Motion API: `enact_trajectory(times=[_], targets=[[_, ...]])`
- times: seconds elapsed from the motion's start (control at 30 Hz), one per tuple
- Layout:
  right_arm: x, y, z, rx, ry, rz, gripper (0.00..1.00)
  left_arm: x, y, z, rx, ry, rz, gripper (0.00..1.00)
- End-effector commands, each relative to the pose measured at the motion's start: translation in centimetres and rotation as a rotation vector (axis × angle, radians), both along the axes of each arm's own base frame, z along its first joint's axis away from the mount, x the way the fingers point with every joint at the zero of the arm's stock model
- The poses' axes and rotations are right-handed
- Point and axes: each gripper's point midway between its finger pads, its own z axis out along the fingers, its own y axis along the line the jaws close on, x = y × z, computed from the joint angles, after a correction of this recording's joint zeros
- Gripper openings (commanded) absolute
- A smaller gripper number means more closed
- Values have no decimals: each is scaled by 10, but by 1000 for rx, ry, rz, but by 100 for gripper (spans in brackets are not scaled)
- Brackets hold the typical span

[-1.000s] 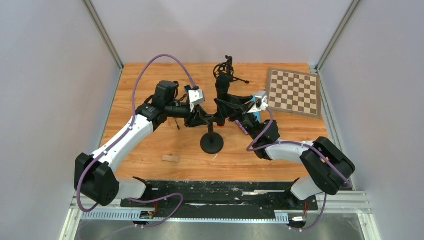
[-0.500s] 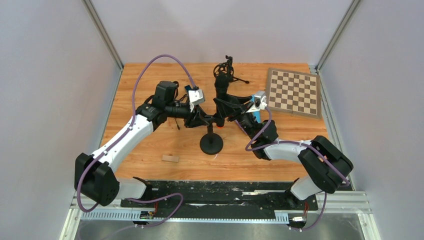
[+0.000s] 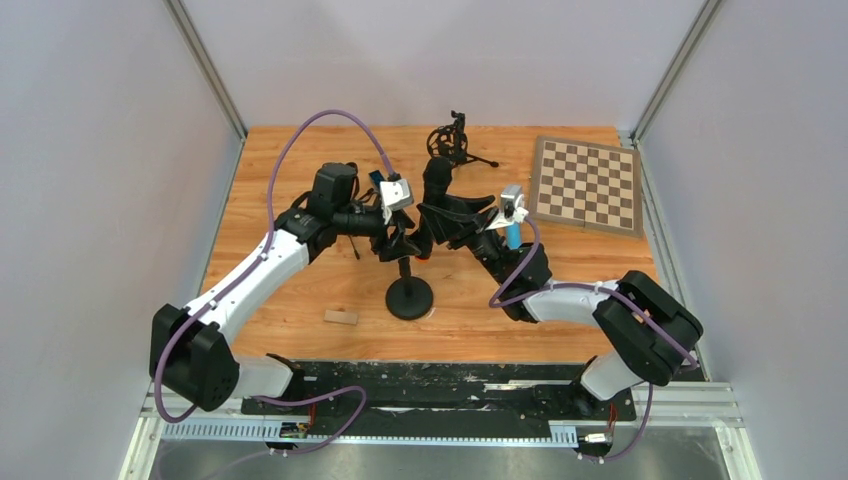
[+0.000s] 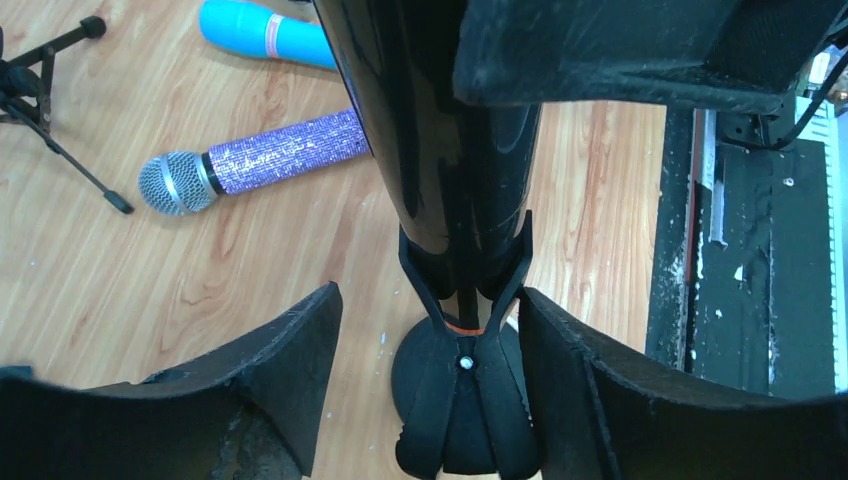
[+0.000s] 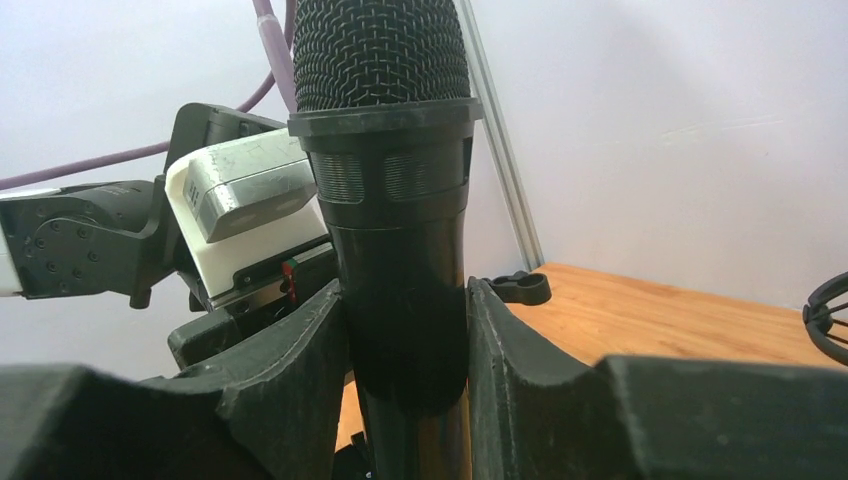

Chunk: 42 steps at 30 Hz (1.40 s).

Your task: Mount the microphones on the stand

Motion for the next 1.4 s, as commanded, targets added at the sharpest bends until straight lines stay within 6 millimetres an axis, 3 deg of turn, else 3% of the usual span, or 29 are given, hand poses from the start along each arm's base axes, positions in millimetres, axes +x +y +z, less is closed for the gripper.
enact_trajectory(times=[0.0, 0.4, 0.57, 0.77, 1.13, 1.37], targets=[[-49, 1, 58, 204, -128, 196, 0, 24, -2, 14, -17, -131, 51, 77], [-45, 8, 40, 150, -122, 178, 0, 22, -2, 18, -27, -135, 50, 85], [-44, 12, 33, 116, -138, 167, 0, 22, 4, 25, -29, -183, 77, 99], [-44, 17, 20, 65, -153, 154, 0, 24, 15, 43, -47, -271, 141, 100], [-46, 24, 10, -23, -211, 122, 0, 33, 61, 91, -122, -504, 375, 100], [-40, 35, 3, -99, -181, 122, 0, 39, 93, 108, -148, -575, 523, 100]])
